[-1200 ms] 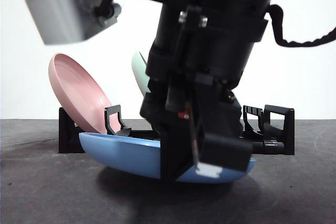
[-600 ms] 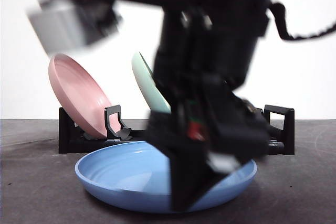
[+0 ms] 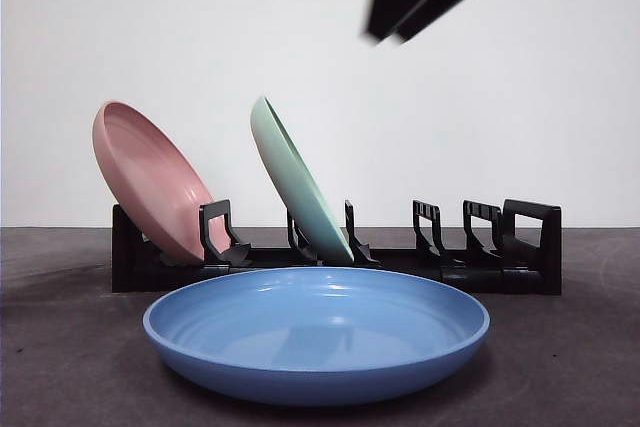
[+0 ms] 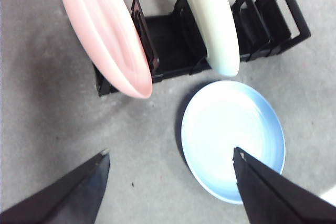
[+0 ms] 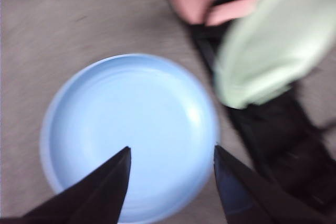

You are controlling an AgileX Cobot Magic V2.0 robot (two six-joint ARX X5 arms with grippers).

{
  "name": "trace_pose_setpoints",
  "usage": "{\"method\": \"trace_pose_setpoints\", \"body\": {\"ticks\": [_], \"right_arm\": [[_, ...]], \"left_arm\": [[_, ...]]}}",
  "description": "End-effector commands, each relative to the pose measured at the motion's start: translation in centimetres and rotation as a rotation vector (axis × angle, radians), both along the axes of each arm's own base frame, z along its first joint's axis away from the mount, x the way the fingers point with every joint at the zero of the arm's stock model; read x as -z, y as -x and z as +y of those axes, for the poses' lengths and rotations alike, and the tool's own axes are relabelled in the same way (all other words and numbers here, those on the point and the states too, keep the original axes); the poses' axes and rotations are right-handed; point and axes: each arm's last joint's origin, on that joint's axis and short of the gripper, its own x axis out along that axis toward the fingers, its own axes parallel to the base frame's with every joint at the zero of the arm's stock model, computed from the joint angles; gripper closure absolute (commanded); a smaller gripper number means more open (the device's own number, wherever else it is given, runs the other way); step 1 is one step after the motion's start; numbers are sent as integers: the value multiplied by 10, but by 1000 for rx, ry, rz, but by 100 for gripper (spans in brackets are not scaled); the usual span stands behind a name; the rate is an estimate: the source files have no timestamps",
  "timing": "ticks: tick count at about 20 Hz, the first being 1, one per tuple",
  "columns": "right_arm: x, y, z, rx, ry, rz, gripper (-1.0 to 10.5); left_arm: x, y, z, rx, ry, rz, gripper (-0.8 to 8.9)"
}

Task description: Place the plate

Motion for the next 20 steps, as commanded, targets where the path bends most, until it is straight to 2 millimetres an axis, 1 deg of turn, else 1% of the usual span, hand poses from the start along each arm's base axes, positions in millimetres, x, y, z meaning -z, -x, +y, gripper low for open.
{"method": "trace_pose_setpoints", "body": {"ticks": [1,3,5,7,8,10,13,16,20], "right_arm": [[-18,-18,-35,133,-111,-21,702],[-27,-32,-64,239,-173,-55,702],[-30,-45,-89,351,-206,-82,702],[-31,-53,-107,464,-228,-85,702],[-31,-54,-112,495,-238,-82,702],[-31,-55,-116,522,-247,-79,702],[-31,-55,-115,524,-249,-78,702],[-31,-55,-115,524,-249,-77,702],[-31,-55,-115,535,-261,-68,702]], "left_arm": [[-9,-3,-1,-15,22,-39,438],[-11,-6,-1,-41,48,-55,436],[-14,-12,-1,-83,50,-100,431],[-16,-26,-3,-160,2,-146,430],[-16,-34,-5,-175,-21,-144,430],[-17,-52,-11,-182,-55,-102,435],[-20,-82,-23,-189,-124,-37,438],[-20,-107,-35,-206,-205,14,438],[-13,-129,-51,-210,-304,35,438]]}}
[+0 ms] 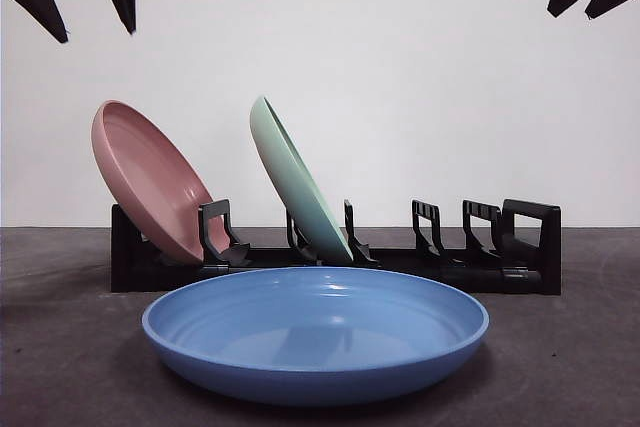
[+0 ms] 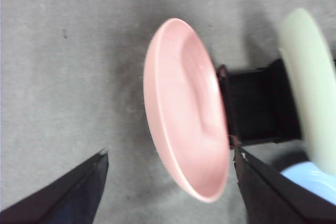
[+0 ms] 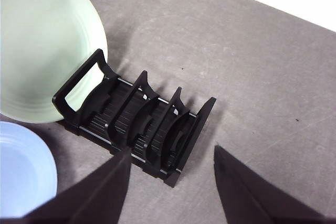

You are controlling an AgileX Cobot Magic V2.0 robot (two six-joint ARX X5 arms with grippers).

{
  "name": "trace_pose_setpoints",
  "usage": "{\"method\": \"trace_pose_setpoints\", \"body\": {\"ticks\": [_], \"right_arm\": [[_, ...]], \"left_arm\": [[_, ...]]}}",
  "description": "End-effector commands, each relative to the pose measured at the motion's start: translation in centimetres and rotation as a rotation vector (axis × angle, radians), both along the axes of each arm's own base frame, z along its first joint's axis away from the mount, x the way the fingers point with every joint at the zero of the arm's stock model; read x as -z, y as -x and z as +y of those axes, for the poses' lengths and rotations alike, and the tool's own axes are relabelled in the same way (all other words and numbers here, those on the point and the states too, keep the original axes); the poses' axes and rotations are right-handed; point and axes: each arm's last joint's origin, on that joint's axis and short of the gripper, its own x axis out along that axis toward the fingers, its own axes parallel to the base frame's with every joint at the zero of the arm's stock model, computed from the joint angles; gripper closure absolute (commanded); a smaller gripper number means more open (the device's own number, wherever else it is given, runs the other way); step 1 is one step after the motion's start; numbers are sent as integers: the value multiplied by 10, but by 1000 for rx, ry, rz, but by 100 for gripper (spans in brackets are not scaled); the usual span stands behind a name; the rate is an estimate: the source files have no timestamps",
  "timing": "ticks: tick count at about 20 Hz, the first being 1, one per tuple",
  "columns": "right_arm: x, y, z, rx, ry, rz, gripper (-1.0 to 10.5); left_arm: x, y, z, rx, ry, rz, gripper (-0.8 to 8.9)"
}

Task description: Place the plate

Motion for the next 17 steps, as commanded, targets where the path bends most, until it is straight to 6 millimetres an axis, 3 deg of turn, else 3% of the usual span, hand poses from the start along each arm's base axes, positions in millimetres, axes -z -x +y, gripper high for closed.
{"method": "trace_pose_setpoints", "body": {"ticks": [1,8,12,17], "right_arm": [[-5,-2,1,5,-21,-10,702],[-4,-2,1,7,-20,-7,702],[-4,-2,1,7,-18,-1,702],[-3,-1,1,7,-16,8,702]], "left_arm": [[3,-13,-9,12,-48,-13,438],[37,-42,-17,-15,-136,60,439],[47,-52,-20,-16,-136,63,455],[48,-55,-21,-16,-132,47,707]]}}
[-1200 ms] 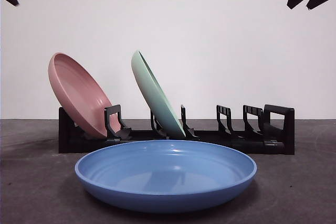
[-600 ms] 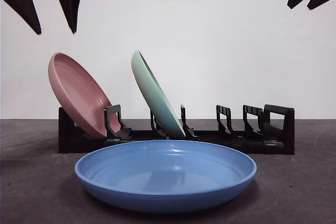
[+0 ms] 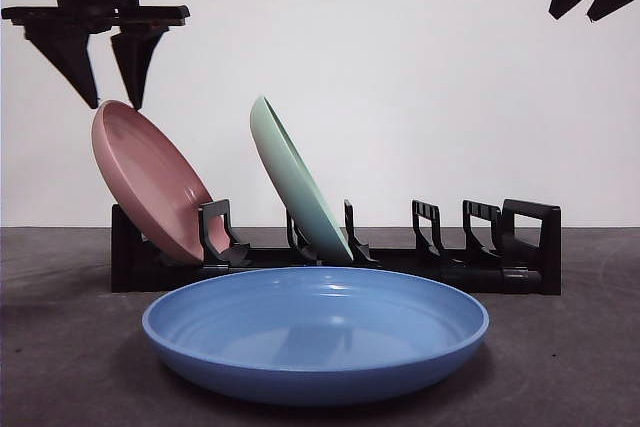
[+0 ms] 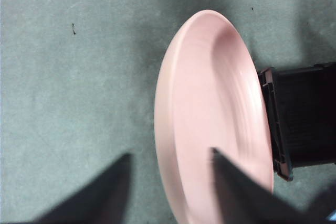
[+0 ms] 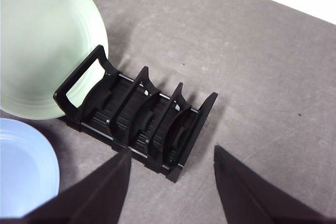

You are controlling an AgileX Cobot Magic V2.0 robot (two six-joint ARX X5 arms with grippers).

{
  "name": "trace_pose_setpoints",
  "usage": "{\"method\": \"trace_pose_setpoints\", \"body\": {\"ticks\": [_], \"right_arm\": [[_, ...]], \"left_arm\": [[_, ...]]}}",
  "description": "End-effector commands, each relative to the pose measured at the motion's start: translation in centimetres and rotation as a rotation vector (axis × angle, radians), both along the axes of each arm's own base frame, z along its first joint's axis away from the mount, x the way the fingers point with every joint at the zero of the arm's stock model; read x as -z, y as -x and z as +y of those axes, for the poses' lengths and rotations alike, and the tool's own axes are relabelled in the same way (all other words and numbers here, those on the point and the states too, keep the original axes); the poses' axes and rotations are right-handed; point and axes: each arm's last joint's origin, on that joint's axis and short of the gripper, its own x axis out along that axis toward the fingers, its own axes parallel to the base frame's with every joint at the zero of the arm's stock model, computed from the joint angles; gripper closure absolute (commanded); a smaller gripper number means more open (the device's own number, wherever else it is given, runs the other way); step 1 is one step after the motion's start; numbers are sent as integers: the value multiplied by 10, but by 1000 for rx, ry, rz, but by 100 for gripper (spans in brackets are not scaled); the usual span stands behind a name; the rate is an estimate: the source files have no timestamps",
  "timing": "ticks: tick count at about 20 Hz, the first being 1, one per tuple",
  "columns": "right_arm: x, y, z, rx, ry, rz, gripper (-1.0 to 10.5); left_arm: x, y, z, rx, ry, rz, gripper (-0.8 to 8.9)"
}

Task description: Place the plate

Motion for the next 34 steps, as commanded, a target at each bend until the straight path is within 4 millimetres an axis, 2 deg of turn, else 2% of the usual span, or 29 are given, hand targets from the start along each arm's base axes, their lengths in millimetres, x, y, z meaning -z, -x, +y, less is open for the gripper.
{"method": "trace_pose_setpoints", "body": {"ticks": [1,16,19,24,27,34], "right_arm": [[-4,-2,1,3,-13,-10,702],[-3,-1,1,3,-9,5,702],[-3,-1,1,3,-7,12,702],[-3,-1,1,4,-9,13,702],[-2,-1,1,5,-9,15,702],[-2,-1,1,6,-11,17,702]], "left_arm": [[-1,-7,-3,6,-1,-19,730],[0,-7,-3,6,-4,-9,732],[2,-7,-3,6,-8,6,798],[0,-7,-3,6,-9,7,798],[-10,-7,-2,-15,-41,-27,798],[-59,3,4,-30,-129,-116,798]]}}
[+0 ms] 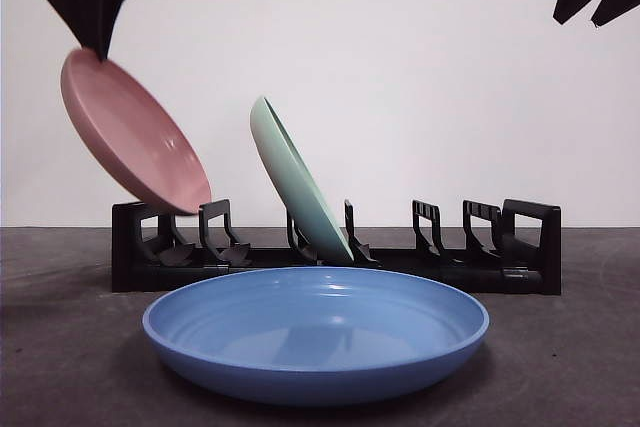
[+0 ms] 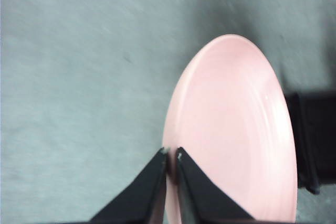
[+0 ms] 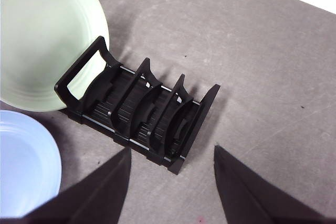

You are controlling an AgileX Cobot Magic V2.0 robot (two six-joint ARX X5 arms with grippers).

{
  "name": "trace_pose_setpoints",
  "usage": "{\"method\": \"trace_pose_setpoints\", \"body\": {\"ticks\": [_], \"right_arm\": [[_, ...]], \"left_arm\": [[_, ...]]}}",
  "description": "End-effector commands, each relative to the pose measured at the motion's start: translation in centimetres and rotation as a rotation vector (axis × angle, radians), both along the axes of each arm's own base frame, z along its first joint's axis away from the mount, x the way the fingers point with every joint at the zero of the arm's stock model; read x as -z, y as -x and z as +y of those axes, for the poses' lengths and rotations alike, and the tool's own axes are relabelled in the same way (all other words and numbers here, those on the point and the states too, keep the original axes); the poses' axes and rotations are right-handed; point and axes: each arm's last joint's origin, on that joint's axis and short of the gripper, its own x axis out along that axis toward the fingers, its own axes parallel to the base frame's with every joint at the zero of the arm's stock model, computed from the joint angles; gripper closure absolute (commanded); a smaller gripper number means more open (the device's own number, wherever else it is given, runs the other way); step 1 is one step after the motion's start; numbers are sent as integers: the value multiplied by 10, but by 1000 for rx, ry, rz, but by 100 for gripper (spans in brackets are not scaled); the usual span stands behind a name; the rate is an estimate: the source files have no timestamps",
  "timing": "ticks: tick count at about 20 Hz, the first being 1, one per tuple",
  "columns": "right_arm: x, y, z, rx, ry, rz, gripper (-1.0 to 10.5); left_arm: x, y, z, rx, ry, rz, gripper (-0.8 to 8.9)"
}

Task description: Place the plate

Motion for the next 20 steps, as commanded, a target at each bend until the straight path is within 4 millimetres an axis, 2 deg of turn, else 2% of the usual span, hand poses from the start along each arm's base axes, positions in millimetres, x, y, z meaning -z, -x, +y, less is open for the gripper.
{"method": "trace_pose_setpoints", "body": {"ticks": [1,6,10,14,20], "right_arm": [[-4,-2,1,6,-17,-8,702],[-4,-2,1,6,-16,-8,702],[-4,-2,1,6,-16,-8,702],[-4,-2,1,6,-16,-7,702],[-4,-2,1,6,-16,-8,702]], "left_arm": [[-18,0,0,6,-22,-45,798],[-44,9,3,-2,-14,-98,798],[-48,15,10,-11,-8,-87,798],[-56,23,25,16,105,-71,798],[-66,38,44,20,187,-69,798]]}}
